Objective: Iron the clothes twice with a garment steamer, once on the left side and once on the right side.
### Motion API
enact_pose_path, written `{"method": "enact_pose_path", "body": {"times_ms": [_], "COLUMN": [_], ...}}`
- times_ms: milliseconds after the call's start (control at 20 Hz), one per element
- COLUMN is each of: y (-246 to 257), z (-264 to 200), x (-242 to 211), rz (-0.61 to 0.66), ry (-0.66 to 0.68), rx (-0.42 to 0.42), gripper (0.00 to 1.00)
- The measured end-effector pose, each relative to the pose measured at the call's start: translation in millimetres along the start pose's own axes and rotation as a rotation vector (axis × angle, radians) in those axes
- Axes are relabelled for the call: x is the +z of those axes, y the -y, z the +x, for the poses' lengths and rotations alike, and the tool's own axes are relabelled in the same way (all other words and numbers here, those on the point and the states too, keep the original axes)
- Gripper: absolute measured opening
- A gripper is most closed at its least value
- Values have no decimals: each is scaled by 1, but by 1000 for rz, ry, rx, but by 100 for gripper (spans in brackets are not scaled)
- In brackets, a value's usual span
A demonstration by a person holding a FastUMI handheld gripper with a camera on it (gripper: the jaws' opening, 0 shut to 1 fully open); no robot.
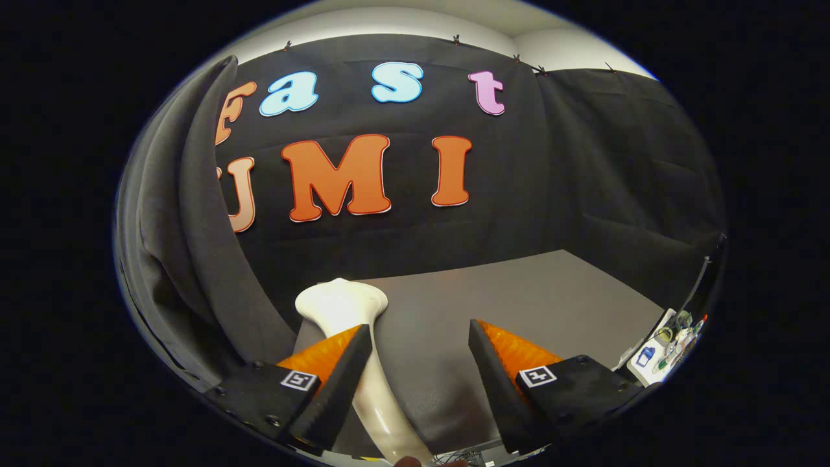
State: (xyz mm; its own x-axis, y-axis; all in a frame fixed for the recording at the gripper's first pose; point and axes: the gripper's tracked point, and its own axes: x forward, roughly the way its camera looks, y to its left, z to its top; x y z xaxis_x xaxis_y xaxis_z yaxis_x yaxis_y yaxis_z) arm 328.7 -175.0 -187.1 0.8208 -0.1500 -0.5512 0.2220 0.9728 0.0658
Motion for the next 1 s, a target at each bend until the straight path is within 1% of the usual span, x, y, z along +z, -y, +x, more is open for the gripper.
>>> {"method": "enact_pose_path", "body": {"times_ms": [50, 200, 350, 400, 450, 550, 600, 700, 750, 800, 850, 1000], "y": [3, 7, 16, 21, 20, 18, 17, 21, 19, 18, 20, 23], "z": [1, 9, 19, 22, 18, 21, 25, 32, 26, 32, 31, 26], "x": [-1, -8, -21, -28, -30, -30, -31, -55, -40, -42, -43, -42], "rz": [5, 28, 25, 16, 24, 32, 26, -62, -85, -115, -120, -112], "ry": [-7, -29, -66, -88, -101, -102, -101, -181, -132, -145, -146, -138], "rx": [-5, 12, 1, -14, 12, 20, 23, -4, -10, -15, -17, -19], "gripper": [93, 93, 92, 92, 88, 78, 65, 39, 26, 13, 11, 11]}}
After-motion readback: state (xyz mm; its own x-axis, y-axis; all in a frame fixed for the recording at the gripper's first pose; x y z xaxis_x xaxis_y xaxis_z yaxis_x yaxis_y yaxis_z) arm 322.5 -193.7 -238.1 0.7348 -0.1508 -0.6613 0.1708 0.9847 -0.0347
